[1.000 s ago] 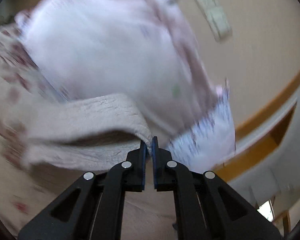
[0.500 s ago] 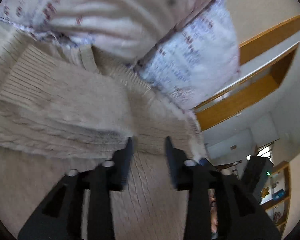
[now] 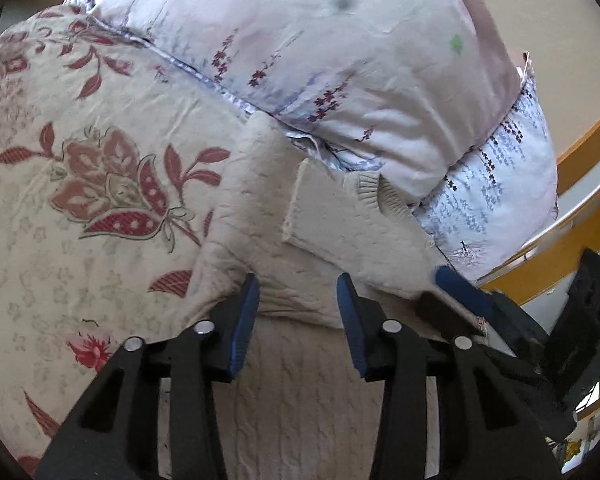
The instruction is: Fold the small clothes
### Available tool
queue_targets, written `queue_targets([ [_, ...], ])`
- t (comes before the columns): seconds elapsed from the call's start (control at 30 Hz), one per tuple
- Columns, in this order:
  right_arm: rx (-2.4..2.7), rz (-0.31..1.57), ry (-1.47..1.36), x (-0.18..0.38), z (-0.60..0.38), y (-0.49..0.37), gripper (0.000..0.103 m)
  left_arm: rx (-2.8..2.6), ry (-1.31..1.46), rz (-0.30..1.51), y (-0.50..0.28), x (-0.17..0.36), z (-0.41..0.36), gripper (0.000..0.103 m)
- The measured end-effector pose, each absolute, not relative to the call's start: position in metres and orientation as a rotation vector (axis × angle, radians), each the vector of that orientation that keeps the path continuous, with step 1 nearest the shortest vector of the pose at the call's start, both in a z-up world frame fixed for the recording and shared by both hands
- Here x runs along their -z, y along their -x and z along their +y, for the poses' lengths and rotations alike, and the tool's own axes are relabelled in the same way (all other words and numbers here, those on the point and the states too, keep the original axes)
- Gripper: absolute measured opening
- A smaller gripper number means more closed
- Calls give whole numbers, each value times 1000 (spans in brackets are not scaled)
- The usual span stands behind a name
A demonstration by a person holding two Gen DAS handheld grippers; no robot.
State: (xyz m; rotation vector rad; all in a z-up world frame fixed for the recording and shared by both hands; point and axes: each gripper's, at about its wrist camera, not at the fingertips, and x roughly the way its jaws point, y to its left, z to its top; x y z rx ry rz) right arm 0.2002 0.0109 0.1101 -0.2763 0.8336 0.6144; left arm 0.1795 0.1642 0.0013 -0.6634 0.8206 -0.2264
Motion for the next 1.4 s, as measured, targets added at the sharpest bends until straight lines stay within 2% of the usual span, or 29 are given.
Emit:
queue_targets([
  [0.1,-584,866,340,-91,26,-207,48,237,643,806,-175,-1,164,40],
  [0.13,-565,876,357,-86,29,-209,44,239,640,801,-175,0,163,40],
  [0.2,-534,887,364,-78,27,-211,28,245,638,793,-175,1,163,40],
  [0.23,-540,876,334,-79,23,-210,26,247,640,792,-175,0,162,40],
  [0.27,-542,873,305,-81,19,-211,13,250,645,789,-174,0,163,40],
  [0.3,-535,870,253,-86,11,-213,8,252,647,787,-175,0,163,40],
  [0.53,-346,771,-142,-124,-87,-208,7,266,663,775,-170,1,166,41],
  [0.67,-171,816,-329,-112,-164,-188,7,279,673,768,-168,1,167,45],
  [0.77,-121,937,-430,-92,-206,-184,10,290,675,764,-167,1,166,49],
  [0.8,-106,964,-475,-87,-218,-183,19,292,673,763,-166,0,166,50],
  [0.83,-90,984,-536,-85,-234,-183,37,293,672,762,-166,0,166,51],
  [0.9,-77,971,-583,-86,-247,-182,53,296,672,762,-166,-1,165,51],
  [1.1,37,989,-696,-71,-283,-189,53,307,689,758,-166,-1,167,52],
  [1.17,58,1009,-708,-64,-290,-189,49,309,688,757,-166,-1,167,53],
  [1.37,-19,1023,-675,-52,-280,-195,18,316,681,755,-167,-1,165,56],
  [1.4,-38,1011,-668,-53,-278,-197,10,318,680,755,-168,-1,165,57],
])
